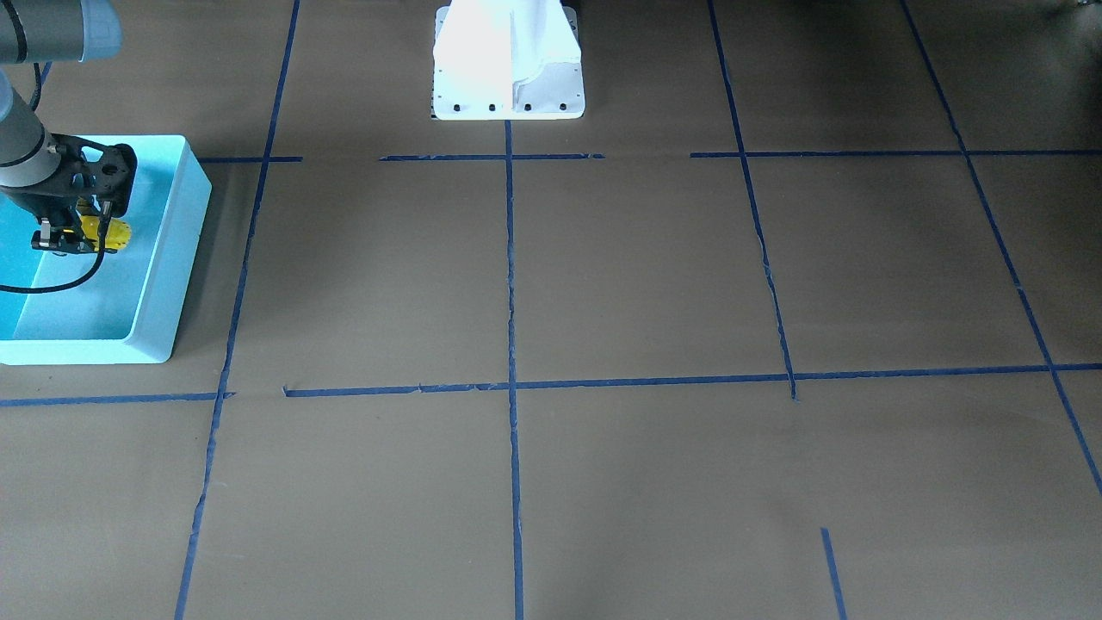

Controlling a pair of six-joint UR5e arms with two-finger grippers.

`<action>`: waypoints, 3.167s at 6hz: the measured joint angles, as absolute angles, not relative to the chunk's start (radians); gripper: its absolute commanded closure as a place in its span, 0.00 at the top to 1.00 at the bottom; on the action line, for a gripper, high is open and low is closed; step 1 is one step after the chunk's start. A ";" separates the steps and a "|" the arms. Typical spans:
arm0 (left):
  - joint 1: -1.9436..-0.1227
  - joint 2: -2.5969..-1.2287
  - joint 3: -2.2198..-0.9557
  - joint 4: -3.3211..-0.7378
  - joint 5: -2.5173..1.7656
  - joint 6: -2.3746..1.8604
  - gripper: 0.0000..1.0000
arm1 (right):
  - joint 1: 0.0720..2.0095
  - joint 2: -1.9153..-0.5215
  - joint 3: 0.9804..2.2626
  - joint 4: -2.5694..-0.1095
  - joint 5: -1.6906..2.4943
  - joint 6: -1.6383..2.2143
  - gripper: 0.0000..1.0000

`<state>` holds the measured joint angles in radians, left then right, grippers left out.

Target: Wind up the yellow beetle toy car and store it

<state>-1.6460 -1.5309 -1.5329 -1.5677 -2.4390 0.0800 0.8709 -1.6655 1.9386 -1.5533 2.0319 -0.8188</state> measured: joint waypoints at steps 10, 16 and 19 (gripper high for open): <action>-1.646 -1.531 -1.531 -1.568 -2.439 0.077 1.00 | 1.201 -1.681 1.994 -1.742 2.208 -0.771 1.00; -1.646 -1.531 -1.526 -1.568 -2.439 0.078 1.00 | 1.599 -1.610 1.781 -1.981 2.335 -0.083 1.00; -1.646 -1.531 -1.527 -1.568 -2.439 0.078 1.00 | 1.622 -1.648 1.765 -1.892 2.256 -0.018 1.00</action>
